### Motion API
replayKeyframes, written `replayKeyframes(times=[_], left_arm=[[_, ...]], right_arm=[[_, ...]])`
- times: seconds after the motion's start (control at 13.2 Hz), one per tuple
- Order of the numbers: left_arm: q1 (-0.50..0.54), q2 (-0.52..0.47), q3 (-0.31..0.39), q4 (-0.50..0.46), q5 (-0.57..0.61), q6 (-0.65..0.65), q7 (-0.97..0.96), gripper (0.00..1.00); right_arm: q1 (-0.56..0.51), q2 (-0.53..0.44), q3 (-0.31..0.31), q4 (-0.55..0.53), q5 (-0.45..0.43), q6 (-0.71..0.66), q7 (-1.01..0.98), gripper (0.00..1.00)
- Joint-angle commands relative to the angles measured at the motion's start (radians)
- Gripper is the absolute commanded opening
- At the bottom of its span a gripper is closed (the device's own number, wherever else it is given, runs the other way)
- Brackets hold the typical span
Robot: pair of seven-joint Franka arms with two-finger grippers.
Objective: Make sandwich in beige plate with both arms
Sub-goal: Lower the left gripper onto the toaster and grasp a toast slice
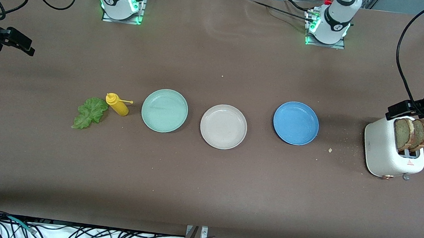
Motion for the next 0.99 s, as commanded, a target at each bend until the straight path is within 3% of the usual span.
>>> replayKeyframes(times=[0.0,0.46,0.91], left_arm=[[0.019,0.010,-0.001,-0.014,0.023,0.000,0.018,1.00],[0.146,0.100,-0.001,-0.020,0.026,0.066,0.144,1.00],[0.208,0.036,-0.001,-0.279,0.026,0.318,0.193,1.00]], right_arm=[[0.000,0.009,-0.002,0.026,0.002,-0.020,-0.004,1.00],[0.000,0.009,-0.004,0.026,0.002,-0.022,-0.004,1.00],[0.000,0.009,-0.005,0.026,0.002,-0.022,-0.005,1.00]])
